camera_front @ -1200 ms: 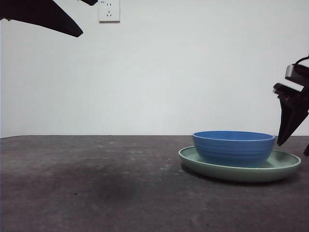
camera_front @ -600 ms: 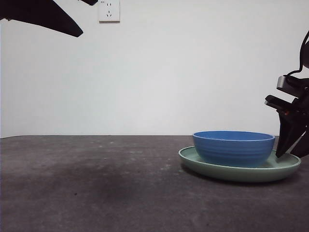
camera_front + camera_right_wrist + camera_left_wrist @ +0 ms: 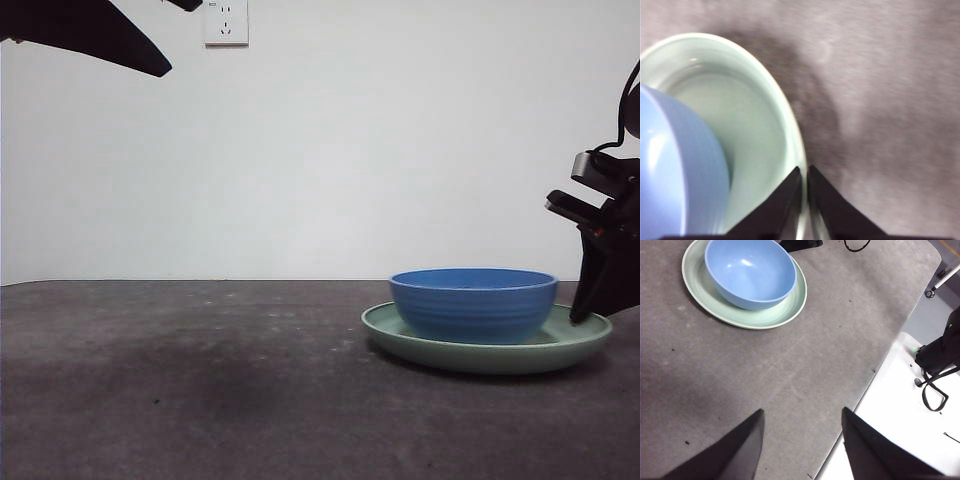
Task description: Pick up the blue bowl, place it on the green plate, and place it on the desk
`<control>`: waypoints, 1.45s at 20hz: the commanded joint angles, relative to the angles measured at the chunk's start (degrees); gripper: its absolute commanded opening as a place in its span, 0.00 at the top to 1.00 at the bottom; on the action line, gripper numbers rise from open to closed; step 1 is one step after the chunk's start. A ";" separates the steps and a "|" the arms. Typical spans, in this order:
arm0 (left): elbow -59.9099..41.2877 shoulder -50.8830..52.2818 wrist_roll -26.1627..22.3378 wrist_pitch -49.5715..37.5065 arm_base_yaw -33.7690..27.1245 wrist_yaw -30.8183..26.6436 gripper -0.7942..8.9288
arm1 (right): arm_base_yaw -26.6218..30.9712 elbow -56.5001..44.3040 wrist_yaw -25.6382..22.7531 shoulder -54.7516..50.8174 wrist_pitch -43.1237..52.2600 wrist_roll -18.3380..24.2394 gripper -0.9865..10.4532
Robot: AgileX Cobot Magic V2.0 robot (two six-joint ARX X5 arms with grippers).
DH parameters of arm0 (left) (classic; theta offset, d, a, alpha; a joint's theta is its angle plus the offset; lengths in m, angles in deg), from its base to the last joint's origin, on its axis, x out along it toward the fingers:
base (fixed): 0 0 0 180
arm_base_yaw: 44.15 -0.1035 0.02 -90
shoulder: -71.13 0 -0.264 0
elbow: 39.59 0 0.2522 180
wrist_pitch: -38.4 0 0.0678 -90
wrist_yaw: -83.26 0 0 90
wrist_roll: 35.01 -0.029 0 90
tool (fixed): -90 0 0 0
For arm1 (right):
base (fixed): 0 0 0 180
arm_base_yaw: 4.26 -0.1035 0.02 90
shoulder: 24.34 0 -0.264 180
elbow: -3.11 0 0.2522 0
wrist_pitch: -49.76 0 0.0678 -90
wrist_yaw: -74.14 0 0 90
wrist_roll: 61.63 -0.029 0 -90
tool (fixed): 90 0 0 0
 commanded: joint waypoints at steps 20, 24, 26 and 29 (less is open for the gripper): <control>0.48 -0.31 -0.15 -0.33 0.39 0.13 0.66 | -15.89 0.85 -0.20 -10.19 7.74 -13.42 0.90; 0.48 -0.31 -0.15 -0.31 0.37 0.11 0.66 | -20.83 0.87 -2.84 -6.95 11.58 -16.46 0.90; 0.48 -0.31 -0.13 -0.31 0.39 0.11 0.66 | -22.43 0.87 -3.58 -4.44 13.49 -17.42 0.90; 0.48 -0.31 -0.13 -0.28 0.39 0.11 0.66 | -23.65 0.87 -3.69 -0.57 17.16 -19.50 0.90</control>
